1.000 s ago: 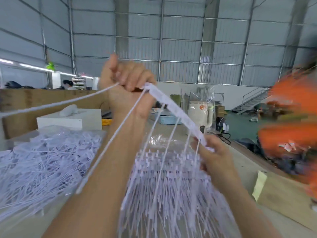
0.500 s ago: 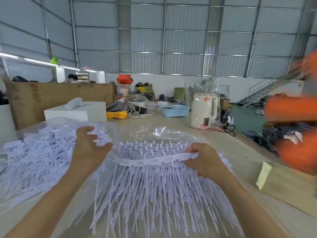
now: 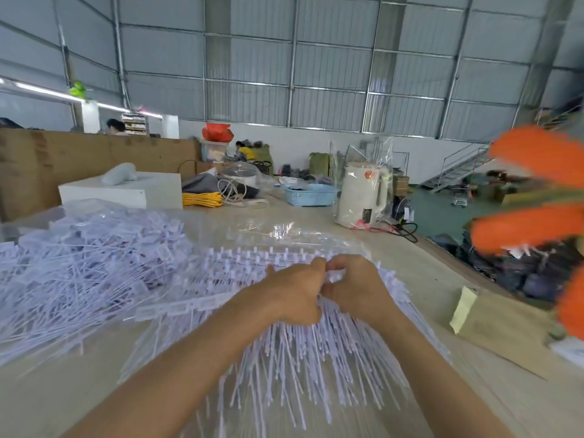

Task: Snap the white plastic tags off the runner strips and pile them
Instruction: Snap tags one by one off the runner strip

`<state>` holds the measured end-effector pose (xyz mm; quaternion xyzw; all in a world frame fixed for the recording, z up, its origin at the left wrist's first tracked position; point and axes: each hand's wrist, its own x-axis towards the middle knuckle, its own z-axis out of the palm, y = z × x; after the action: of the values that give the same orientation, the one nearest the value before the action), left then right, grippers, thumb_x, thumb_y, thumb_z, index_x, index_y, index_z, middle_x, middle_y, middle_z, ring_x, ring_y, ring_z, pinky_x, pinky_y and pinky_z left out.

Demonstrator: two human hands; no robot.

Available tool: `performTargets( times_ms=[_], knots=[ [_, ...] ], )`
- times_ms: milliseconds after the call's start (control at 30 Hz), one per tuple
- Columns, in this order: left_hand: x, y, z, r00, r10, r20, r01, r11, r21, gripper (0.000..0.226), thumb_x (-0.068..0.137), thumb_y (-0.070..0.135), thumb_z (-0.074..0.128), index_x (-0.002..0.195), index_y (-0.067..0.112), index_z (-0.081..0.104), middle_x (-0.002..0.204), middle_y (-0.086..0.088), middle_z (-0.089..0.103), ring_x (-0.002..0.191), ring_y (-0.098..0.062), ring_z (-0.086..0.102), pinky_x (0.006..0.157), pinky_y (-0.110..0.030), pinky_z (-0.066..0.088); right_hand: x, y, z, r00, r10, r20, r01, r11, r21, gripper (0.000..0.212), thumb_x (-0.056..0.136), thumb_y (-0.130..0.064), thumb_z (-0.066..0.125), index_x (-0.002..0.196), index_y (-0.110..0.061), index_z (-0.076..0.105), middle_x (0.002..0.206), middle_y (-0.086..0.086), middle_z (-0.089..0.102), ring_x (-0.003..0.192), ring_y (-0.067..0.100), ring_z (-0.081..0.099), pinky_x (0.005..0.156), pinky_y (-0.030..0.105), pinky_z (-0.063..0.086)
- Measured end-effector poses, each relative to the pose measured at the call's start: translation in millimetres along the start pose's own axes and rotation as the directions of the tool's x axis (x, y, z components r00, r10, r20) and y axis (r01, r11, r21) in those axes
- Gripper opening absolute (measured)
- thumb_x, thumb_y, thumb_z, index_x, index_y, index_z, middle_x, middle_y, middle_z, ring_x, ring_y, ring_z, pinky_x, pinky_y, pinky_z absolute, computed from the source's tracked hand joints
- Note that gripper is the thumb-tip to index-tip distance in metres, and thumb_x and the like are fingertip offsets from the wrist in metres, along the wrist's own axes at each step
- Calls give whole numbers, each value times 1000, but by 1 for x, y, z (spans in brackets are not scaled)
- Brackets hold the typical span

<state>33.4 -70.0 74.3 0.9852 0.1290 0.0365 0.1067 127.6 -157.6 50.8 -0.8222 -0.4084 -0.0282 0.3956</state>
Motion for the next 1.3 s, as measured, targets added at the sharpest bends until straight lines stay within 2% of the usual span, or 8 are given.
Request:
performTargets(
  times_ms=[67, 300, 500, 667, 867, 1067, 1200, 1300],
  knots=[
    [8, -10, 13, 996, 73, -43, -78, 987, -143, 61, 90, 16, 57, 140, 15, 23, 123, -9, 53, 102, -22, 55, 85, -39, 50, -3, 0, -9, 997, 6, 73, -13, 995, 103, 5, 78, -1, 68, 75, -4, 64, 63, 2, 56, 50, 14, 50, 45, 24, 40],
    [16, -36, 25, 966, 101, -238, -158, 960, -232, 33, 92, 20, 57, 122, 27, 47, 95, -1, 58, 54, -3, 47, 46, -20, 37, 1, 8, -73, 962, 269, 49, -220, 654, 724, 24, 78, -20, 70, 101, -11, 69, 90, 3, 72, 41, 6, 41, 31, 14, 29],
    [21, -25, 19, 935, 111, -336, -229, 914, -335, 27, 87, 13, 58, 110, 28, 56, 93, 1, 63, 47, -6, 50, 45, -22, 41, 6, 23, -53, 986, 157, 63, -169, 923, 344, 37, 88, -52, 50, 96, -21, 70, 77, -5, 60, 52, 7, 41, 40, 15, 33],
    [22, -21, 21, 933, 109, -343, -256, 871, -420, 16, 92, 25, 55, 107, 26, 60, 96, -4, 67, 77, -24, 64, 70, -37, 51, -2, 27, -36, 971, -182, 157, 104, 905, 412, 39, 69, -12, 81, 104, -22, 69, 80, -12, 68, 66, -1, 59, 58, 18, 46],
    [28, -26, 25, 974, 68, -218, -186, 792, -581, 26, 95, 15, 51, 71, 22, 54, 58, 4, 48, 47, -13, 42, 54, -26, 33, -3, 27, -33, 903, -425, 60, 425, 905, 20, 38, 78, -2, 74, 113, -16, 69, 87, -8, 55, 76, -2, 52, 69, 11, 35],
    [32, -30, 26, 986, 0, -168, -106, 774, -624, 30, 92, 25, 57, 64, 17, 63, 52, 7, 56, 47, -6, 47, 57, -22, 38, -4, 27, -28, 890, -453, 46, 447, 847, -287, 35, 81, -15, 74, 115, -11, 67, 103, 4, 56, 85, 20, 58, 71, 15, 35],
    [31, -30, 23, 985, 18, -171, -118, 792, -598, 38, 91, 24, 60, 54, 19, 60, 55, 0, 58, 52, -11, 50, 55, -19, 37, -4, 25, -32, 976, -213, -50, 215, 976, 25, 48, 72, -21, 81, 115, -20, 61, 88, -6, 54, 70, 7, 52, 62, 5, 38],
    [31, -23, 19, 966, 67, -249, -203, 792, -576, 36, 93, 22, 57, 58, 14, 55, 50, 10, 54, 46, 1, 48, 52, -16, 37, -8, 20, -31, 998, 66, -22, -46, 864, 502, 18, 79, -25, 74, 93, -15, 69, 67, -5, 54, 51, 14, 45, 44, 20, 37]
  ],
)
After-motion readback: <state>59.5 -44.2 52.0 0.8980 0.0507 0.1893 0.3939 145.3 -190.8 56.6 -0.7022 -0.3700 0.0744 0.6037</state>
